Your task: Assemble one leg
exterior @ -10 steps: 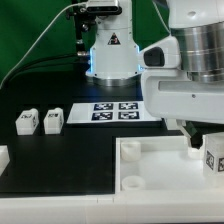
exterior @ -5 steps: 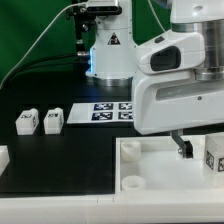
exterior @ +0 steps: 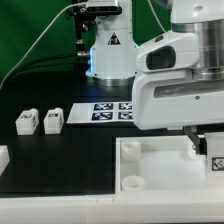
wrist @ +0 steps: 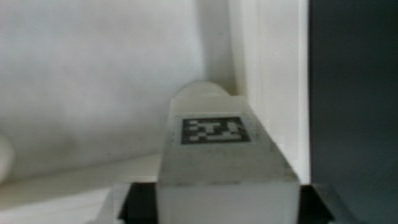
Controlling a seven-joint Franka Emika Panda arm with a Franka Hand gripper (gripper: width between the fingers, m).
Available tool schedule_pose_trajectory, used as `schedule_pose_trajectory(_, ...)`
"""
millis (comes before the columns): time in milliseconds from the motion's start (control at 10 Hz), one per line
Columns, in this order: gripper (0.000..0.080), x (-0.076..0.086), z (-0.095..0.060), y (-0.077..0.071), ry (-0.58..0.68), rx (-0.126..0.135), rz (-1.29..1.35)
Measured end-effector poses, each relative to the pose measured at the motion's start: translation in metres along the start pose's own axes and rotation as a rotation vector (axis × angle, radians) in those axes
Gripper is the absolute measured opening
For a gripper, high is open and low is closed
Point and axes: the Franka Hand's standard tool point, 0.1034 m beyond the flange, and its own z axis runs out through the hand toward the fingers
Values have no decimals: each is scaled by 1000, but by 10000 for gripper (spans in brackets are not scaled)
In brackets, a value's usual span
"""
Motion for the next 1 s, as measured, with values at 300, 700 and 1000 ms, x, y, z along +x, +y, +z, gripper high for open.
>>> schedule_pose_trajectory(300, 292, 0, 0, 1, 0, 0, 276)
schedule_pose_trajectory(700, 294, -2, 0, 2, -28, 15, 905)
schedule_pose_trajectory(1000, 294, -1, 0, 1, -76, 51, 1352)
